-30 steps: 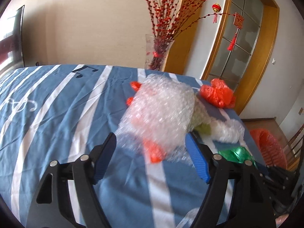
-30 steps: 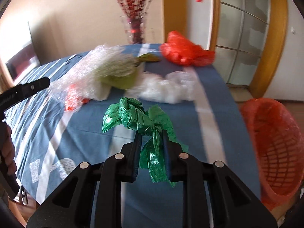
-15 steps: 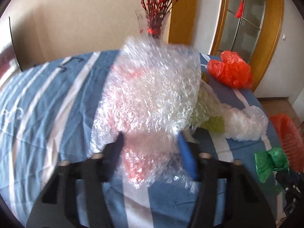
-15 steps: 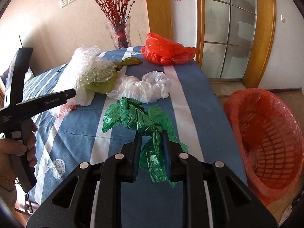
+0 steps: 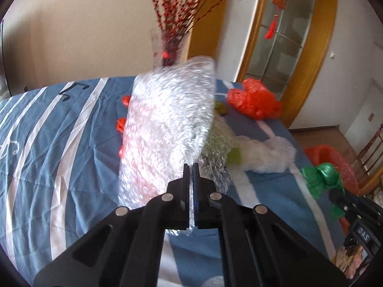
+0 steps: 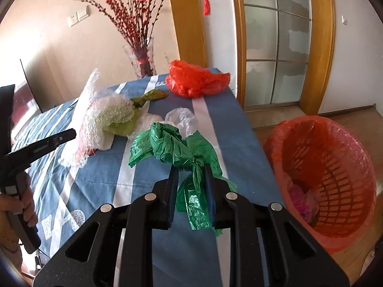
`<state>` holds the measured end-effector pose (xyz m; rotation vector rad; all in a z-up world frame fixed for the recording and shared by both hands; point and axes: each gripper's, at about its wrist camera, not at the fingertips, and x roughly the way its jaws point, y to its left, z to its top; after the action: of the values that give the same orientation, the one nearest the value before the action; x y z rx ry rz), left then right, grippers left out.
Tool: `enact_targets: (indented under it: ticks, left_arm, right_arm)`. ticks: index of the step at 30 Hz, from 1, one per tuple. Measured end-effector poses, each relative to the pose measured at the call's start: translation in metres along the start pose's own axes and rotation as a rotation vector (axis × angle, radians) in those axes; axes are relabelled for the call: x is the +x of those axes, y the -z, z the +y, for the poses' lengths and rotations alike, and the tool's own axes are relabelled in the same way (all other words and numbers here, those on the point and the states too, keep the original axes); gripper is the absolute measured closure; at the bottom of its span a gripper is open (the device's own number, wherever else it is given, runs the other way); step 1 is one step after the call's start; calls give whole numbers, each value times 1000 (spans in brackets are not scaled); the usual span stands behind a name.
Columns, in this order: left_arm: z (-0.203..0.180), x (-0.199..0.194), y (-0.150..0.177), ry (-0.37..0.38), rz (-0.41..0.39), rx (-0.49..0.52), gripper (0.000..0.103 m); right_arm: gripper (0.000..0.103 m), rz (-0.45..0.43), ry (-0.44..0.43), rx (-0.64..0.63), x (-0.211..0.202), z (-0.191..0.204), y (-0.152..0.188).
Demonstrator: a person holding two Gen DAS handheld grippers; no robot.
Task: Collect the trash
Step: 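Grasp the clear bubble wrap with the left tool while the right tool holds the green bag, then carry the bubble wrap and green bag in both tools over the basket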
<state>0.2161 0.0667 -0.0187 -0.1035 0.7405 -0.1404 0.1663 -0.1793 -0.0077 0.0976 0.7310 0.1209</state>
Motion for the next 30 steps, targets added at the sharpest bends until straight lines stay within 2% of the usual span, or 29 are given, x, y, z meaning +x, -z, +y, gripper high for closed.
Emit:
enact_targets:
  ticks: [13, 22, 30]
  left_arm:
    - [-61, -45, -5, 152, -62, 110, 100]
    - [-127, -66, -15, 311, -72, 183, 100]
    - [-191, -76, -26, 424, -80, 246, 100]
  right_arm:
    - [81, -49, 50, 49, -20, -30, -5]
    - [81, -94, 104, 102, -41, -65, -8]
    - [81, -123, 171, 165, -61, -107, -6]
